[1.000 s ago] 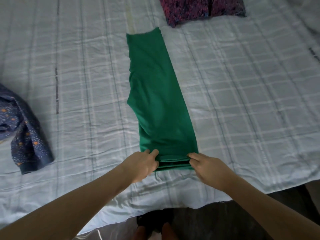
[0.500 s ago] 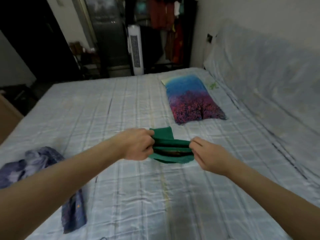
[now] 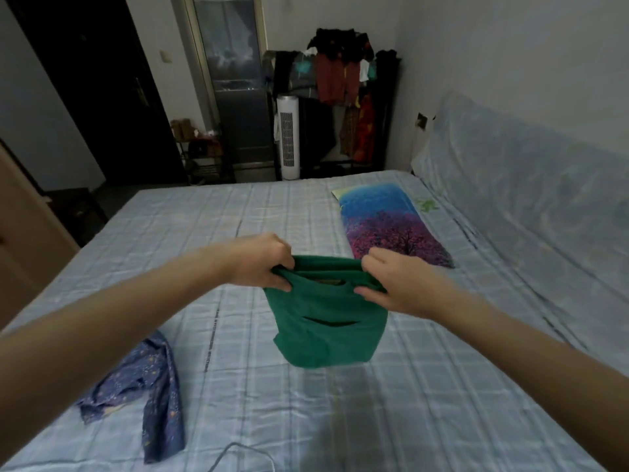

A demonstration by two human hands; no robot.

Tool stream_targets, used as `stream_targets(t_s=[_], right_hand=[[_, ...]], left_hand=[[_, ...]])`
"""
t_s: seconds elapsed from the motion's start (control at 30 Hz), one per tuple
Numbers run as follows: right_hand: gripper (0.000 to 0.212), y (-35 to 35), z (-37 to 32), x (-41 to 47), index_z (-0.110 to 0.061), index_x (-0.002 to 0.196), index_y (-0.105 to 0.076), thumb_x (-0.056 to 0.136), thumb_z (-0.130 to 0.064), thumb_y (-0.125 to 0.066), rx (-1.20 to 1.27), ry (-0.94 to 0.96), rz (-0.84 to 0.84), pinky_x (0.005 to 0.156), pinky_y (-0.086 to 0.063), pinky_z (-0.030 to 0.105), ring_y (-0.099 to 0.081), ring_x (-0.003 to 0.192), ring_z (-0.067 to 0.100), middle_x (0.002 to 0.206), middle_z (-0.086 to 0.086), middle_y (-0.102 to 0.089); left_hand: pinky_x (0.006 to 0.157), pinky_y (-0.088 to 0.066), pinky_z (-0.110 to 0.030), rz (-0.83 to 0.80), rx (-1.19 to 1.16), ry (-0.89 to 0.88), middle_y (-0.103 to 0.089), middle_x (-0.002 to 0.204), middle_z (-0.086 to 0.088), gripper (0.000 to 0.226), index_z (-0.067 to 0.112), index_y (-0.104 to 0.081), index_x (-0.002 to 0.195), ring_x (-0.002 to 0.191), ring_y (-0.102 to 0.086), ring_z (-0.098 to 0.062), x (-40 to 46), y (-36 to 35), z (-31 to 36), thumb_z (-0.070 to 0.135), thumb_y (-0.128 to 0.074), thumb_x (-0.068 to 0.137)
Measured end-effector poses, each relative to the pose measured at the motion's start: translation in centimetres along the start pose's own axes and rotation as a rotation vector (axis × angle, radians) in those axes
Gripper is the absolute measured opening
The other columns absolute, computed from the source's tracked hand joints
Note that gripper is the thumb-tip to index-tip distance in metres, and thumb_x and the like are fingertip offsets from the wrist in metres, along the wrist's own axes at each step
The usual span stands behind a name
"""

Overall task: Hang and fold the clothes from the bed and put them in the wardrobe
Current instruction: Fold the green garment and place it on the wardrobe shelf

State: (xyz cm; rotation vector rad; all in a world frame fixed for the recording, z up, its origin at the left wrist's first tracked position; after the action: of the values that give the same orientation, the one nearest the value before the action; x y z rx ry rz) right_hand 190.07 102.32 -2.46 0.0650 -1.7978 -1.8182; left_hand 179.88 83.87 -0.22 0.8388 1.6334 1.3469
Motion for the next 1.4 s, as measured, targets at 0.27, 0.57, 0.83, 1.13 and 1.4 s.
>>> stream_targets(t_s=[0.27, 0.57, 0.83, 1.13, 1.4], right_hand=[[0.043, -13.6, -9.2, -12.0, -0.032, 0.117, -0.048, 0.083, -0.047, -0.069, 0.605, -0.266, -0.672, 0.074, -0.038, 0.027, -0.049, 0.085, 0.006, 0.102, -0.006, -0.060], [0.017, -19.4, -11.8, -16.2, -0.040, 0.080, -0.054, 0.082, -0.035, -0.071, 0.793, -0.433, -0.994, 0.066, -0.041, 0.019, -0.051, 0.075, -0.001, 0.082, -0.018, -0.052], [0.020, -24.4, -4.5, -14.4, -0.033, 0.094, -0.061, 0.083, -0.020, -0.071, 0.777, -0.802, -0.638, 0.076, -0.050, 0.025, -0.060, 0.076, 0.012, 0.094, -0.004, -0.064], [0.016, -34.6, 5.6, -9.4, -0.021, 0.099, -0.065, 0.088, -0.011, -0.066, 0.874, -0.960, -0.410, 0.066, -0.043, 0.009, -0.058, 0.075, 0.002, 0.091, -0.008, -0.064], [0.019, -47.7, 12.8, -5.2, -0.016, 0.110, -0.065, 0.091, -0.018, -0.064, 0.801, -0.946, -0.448, 0.068, -0.040, 0.012, -0.057, 0.079, 0.005, 0.094, -0.007, -0.063]], left_hand=[[0.079, -0.045, -0.029, -0.543, -0.422, -0.089, -0.068, 0.096, -0.008, 0.038, 0.015, -0.071, 0.101, 0.091, -0.059, -0.024, -5.5, -21.5, 9.0, 0.043, -0.075, 0.077], [0.080, -0.044, -0.032, -0.590, -0.544, -0.137, -0.064, 0.103, -0.015, 0.021, 0.007, -0.063, 0.103, 0.096, -0.058, -0.029, -5.6, -29.3, 10.8, 0.014, -0.067, 0.084], [0.070, -0.048, -0.028, -0.332, -0.889, 0.237, -0.061, 0.103, -0.006, 0.042, 0.030, -0.035, 0.108, 0.087, -0.060, -0.020, 0.8, -31.4, 3.8, 0.006, -0.063, 0.087], [0.077, -0.041, -0.023, -0.210, -1.004, 0.568, -0.061, 0.112, 0.000, 0.029, 0.023, -0.055, 0.108, 0.099, -0.057, -0.017, 12.8, -37.6, -4.2, 0.003, -0.059, 0.088], [0.068, -0.050, -0.023, -0.160, -0.998, 0.696, -0.062, 0.108, -0.005, 0.025, 0.020, -0.057, 0.110, 0.091, -0.061, -0.020, 20.9, -45.6, -10.1, 0.003, -0.054, 0.092]])
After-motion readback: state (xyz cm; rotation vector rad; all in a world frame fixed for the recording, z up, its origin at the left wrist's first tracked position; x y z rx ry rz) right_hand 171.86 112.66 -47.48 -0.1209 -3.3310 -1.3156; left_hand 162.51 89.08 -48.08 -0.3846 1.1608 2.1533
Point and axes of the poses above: each hand's wrist, its own x-axis towards the middle knuckle, its own y-axis out of the back of the hand, z = x × y, the point moved 6 cm from there along x, towards the middle knuckle
